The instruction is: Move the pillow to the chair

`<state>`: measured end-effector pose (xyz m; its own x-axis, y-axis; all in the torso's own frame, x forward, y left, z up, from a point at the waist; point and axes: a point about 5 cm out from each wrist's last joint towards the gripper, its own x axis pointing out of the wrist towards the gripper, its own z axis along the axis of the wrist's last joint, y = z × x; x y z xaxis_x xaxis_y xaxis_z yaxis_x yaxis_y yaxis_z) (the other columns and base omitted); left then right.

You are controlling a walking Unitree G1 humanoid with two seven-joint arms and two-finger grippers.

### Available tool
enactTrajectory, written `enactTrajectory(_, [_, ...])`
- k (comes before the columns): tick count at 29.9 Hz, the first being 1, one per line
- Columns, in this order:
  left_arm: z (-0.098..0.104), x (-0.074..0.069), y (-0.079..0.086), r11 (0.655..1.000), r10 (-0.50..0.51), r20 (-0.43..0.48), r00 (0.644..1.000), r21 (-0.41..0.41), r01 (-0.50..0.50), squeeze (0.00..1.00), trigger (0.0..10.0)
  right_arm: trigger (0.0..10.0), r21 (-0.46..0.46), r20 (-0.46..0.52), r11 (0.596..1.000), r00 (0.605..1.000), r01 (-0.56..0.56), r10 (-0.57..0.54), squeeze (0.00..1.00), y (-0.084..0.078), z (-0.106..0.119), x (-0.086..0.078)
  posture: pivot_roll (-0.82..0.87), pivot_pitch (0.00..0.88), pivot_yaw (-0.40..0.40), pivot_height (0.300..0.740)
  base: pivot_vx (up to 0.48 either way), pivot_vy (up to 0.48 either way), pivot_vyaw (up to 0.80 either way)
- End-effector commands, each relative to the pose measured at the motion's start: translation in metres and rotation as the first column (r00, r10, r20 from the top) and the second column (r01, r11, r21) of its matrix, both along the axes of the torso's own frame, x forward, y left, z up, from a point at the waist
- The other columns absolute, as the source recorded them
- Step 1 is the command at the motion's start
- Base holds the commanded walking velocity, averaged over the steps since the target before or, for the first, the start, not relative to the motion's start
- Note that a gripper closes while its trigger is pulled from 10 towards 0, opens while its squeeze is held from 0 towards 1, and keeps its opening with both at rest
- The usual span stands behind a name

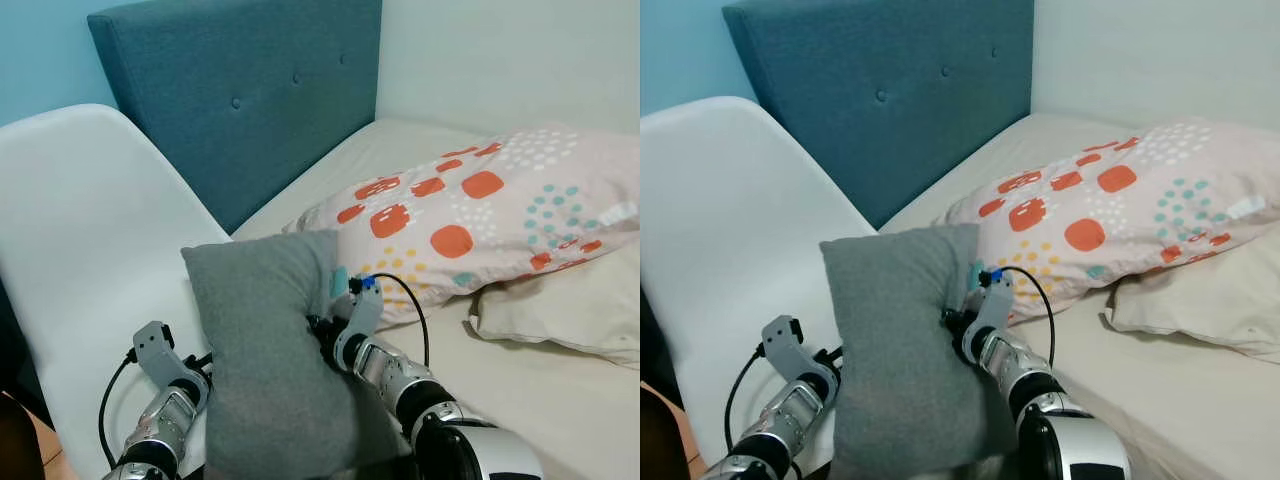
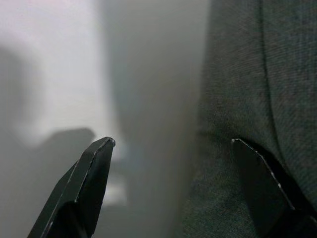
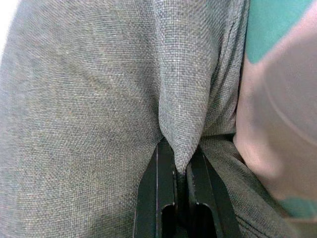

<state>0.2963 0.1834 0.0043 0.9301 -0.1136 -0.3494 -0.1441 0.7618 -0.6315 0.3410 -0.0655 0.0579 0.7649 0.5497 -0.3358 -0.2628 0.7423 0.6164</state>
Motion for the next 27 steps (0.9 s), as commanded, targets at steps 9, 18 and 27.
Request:
enactTrajectory(9, [0.018, 0.014, -0.059, 0.960, -0.229, 0.136, 0.964, -0.134, 0.247, 0.00, 10.0, 10.0, 0.077, 0.151, 0.974, 0.968, -0.213, 0.200, 0.00, 0.051, 0.033, 0.002, 0.11, 0.000, 0.051, 0.383, 0.000, 0.000, 0.00])
enactTrajectory(18, [0.036, 0.029, -0.052, 0.971, -0.144, 0.192, 0.971, -0.162, 0.176, 0.00, 10.0, 10.0, -0.044, 0.188, 0.948, 0.929, -0.316, 0.318, 0.00, 0.073, 0.033, -0.006, 0.11, 0.000, 0.043, 0.356, 0.000, 0.000, 0.00])
enactTrajectory(27, [0.048, 0.036, -0.018, 0.999, 0.031, 0.234, 0.972, -0.042, -0.022, 0.00, 10.0, 10.0, 0.092, 0.379, 0.875, 0.829, -0.475, 0.411, 0.00, 0.102, 0.082, -0.002, 0.11, 0.000, 0.040, 0.356, 0.000, 0.000, 0.00])
